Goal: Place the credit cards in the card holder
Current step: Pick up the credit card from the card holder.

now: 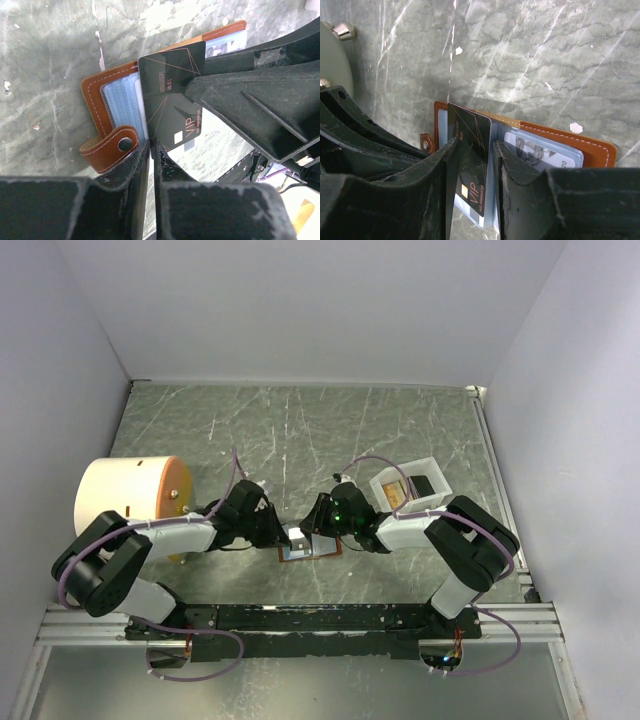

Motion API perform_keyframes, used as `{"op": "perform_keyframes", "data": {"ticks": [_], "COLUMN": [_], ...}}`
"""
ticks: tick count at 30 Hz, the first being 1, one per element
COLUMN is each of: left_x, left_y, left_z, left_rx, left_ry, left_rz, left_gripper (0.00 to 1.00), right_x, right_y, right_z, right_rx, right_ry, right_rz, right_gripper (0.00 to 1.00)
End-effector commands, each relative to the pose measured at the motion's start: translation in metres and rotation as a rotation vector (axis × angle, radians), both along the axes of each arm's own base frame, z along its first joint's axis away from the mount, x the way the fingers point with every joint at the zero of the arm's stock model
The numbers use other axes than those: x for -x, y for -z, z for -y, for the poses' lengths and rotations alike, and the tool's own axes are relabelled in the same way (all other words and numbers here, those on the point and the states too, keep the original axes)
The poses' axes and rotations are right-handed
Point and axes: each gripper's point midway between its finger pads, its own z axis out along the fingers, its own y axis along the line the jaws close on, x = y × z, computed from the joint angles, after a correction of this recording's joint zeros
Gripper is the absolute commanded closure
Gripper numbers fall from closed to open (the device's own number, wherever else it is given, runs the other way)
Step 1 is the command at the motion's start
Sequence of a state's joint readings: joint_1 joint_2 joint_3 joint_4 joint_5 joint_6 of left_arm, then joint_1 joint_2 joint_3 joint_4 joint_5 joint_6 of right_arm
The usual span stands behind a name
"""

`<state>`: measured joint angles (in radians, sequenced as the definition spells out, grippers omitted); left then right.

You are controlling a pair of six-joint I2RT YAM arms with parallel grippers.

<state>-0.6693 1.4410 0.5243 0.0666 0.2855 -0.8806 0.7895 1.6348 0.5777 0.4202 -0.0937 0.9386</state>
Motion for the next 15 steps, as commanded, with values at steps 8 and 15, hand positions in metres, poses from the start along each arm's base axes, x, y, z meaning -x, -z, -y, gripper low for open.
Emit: {"op": "perform_keyframes", "data": {"ticks": [8, 15], "left_x": [-0.0152, -0.0164], "left_y": [-0.0086, -0.0066], "left_z": [0.0105, 0.0104], "left_rx": [0.018, 0.009], "left_ry": [0.015, 0.018], "left_rz": [0.046, 0.046], "left_gripper": [0.87, 0.89], "right_x": [-0.0068, -0.0007], "right_y": [-0.0083, -0.0139], "right_z": [0.0001, -0.0049], "right_rx": [-0.003, -0.057], "right_ry": [0.011, -0.025], "right_rz": [0.053, 0.063], "right_gripper": [0.77, 0.93]}}
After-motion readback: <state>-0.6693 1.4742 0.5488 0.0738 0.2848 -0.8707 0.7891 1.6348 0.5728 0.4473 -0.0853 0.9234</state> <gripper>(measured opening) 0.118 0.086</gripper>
